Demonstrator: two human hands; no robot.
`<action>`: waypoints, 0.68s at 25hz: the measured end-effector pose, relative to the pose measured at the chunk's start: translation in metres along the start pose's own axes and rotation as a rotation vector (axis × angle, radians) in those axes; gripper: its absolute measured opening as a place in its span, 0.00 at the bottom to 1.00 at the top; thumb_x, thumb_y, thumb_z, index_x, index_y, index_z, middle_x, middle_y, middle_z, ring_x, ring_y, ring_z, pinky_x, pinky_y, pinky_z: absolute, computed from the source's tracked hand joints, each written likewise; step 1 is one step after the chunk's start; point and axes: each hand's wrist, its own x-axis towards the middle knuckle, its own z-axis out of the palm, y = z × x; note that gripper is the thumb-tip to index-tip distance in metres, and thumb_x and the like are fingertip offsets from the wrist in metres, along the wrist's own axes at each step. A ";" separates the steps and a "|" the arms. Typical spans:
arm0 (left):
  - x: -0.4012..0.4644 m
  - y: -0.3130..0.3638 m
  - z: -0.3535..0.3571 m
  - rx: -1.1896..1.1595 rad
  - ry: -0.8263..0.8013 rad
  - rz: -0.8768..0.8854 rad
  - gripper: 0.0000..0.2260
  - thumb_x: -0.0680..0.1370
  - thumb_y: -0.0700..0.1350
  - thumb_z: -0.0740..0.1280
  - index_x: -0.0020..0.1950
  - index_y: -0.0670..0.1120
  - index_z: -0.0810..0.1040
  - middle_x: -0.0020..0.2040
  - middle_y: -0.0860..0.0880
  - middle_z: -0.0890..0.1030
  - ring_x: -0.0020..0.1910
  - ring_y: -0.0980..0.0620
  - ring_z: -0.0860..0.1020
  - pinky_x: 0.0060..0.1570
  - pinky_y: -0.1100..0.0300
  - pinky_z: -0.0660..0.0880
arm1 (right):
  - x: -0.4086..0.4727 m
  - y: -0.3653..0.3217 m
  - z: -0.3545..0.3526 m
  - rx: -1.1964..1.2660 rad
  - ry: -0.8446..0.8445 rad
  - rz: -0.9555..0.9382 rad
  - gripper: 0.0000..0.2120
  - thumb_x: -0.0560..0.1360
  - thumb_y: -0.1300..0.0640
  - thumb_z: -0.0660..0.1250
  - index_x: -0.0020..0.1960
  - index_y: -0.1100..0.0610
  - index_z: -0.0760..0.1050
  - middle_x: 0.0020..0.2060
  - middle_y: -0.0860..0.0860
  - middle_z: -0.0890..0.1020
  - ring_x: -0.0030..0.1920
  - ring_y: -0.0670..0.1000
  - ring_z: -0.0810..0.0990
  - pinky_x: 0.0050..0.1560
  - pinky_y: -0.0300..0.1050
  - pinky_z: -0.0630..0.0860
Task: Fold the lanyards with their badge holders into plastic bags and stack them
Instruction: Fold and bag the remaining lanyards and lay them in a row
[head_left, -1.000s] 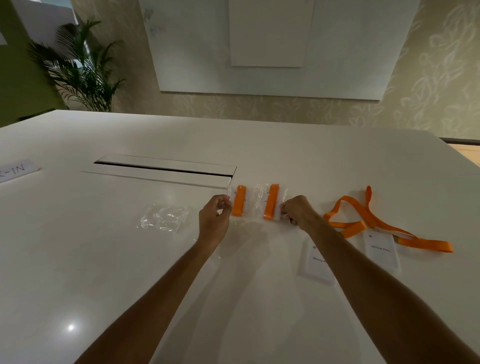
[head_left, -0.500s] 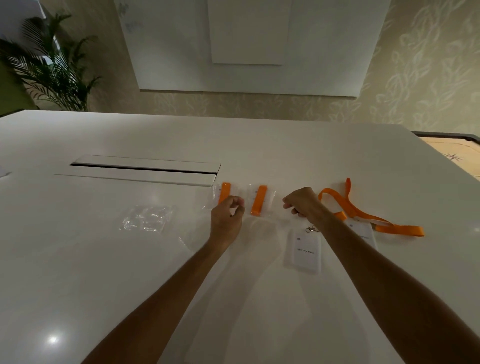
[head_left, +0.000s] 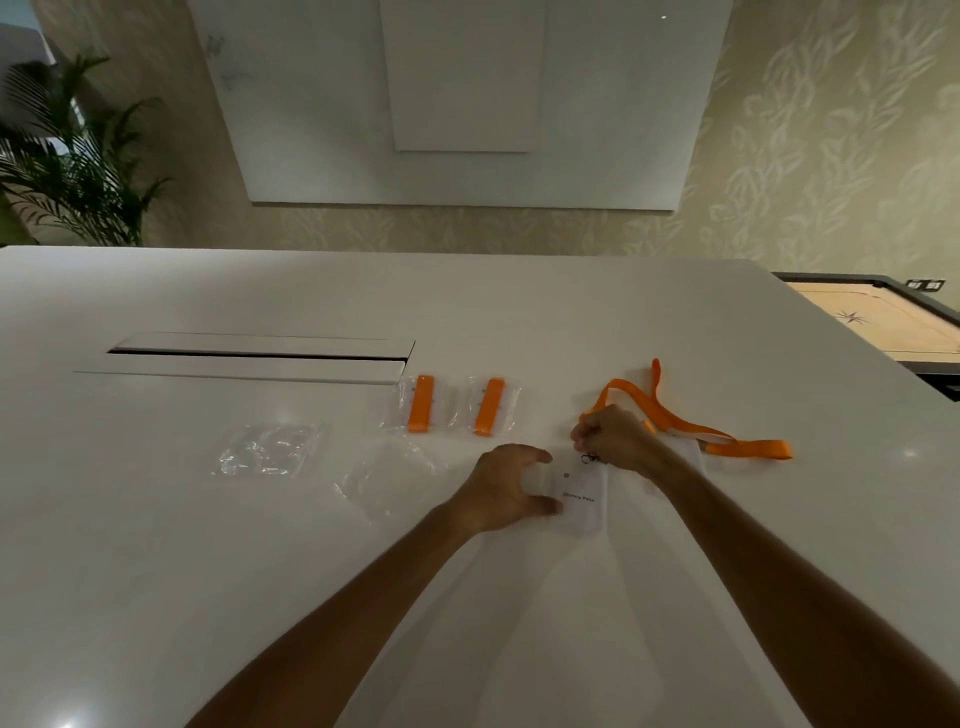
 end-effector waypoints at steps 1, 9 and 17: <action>0.000 0.001 0.002 0.081 -0.030 0.014 0.33 0.67 0.56 0.75 0.68 0.48 0.70 0.68 0.49 0.72 0.67 0.50 0.69 0.69 0.53 0.64 | -0.002 0.001 -0.001 -0.035 0.007 -0.015 0.08 0.73 0.65 0.67 0.49 0.60 0.82 0.43 0.49 0.80 0.47 0.48 0.79 0.43 0.35 0.73; 0.002 0.006 0.010 0.131 -0.096 -0.054 0.40 0.69 0.54 0.74 0.75 0.46 0.57 0.73 0.47 0.65 0.71 0.47 0.63 0.72 0.52 0.60 | -0.013 -0.010 -0.001 -0.354 -0.090 -0.147 0.13 0.75 0.65 0.61 0.56 0.58 0.80 0.56 0.51 0.81 0.58 0.51 0.77 0.57 0.41 0.73; 0.011 0.015 0.012 -0.278 0.073 -0.082 0.33 0.67 0.36 0.75 0.69 0.46 0.67 0.54 0.45 0.82 0.52 0.49 0.80 0.51 0.60 0.77 | -0.022 -0.038 -0.028 0.209 -0.112 -0.300 0.20 0.72 0.75 0.59 0.54 0.58 0.80 0.49 0.54 0.83 0.53 0.50 0.80 0.55 0.41 0.76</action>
